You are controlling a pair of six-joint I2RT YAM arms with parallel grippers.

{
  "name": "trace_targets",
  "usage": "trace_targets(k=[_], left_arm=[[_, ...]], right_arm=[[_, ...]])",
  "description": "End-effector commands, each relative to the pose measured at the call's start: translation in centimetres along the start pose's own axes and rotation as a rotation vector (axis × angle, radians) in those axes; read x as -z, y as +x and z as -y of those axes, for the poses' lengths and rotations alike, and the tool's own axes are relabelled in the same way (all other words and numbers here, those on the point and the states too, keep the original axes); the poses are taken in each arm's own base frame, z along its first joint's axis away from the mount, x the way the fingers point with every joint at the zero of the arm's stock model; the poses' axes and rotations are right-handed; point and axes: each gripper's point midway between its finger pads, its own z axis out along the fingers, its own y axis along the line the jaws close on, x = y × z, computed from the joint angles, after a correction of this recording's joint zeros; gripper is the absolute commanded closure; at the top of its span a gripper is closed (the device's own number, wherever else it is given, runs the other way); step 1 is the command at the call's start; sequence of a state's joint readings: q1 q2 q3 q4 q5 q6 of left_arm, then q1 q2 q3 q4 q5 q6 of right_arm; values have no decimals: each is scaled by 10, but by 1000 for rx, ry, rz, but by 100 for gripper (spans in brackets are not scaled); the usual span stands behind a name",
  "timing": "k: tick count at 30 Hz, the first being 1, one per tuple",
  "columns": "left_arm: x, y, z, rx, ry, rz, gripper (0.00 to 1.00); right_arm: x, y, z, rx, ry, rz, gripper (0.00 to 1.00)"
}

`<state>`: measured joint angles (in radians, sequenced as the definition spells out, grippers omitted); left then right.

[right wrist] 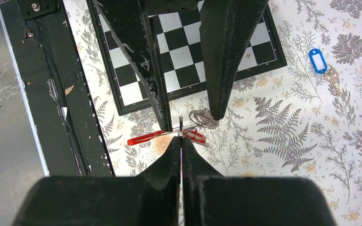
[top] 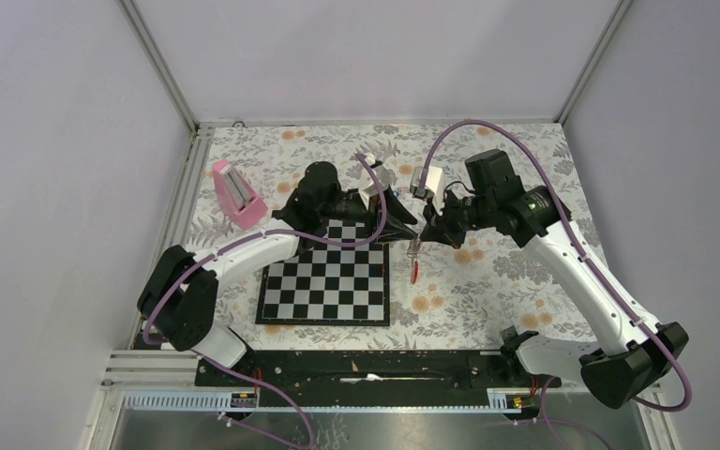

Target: Put the keys on the keyring

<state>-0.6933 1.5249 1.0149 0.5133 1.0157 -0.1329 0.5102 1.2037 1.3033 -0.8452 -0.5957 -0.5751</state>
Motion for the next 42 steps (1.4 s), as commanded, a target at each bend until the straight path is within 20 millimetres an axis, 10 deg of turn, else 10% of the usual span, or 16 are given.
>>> trace_targets(k=[1, 26, 42], left_arm=[[-3, -9, -1, -75, 28, -5, 62], [-10, -1, 12, -52, 79, -4, 100], [4, -40, 45, 96, 127, 248, 100]], right_arm=[[5, -13, 0, 33, 12, 4, 100], [-1, -6, 0, 22, 9, -4, 100], [19, -8, -4, 160, 91, 88, 59]])
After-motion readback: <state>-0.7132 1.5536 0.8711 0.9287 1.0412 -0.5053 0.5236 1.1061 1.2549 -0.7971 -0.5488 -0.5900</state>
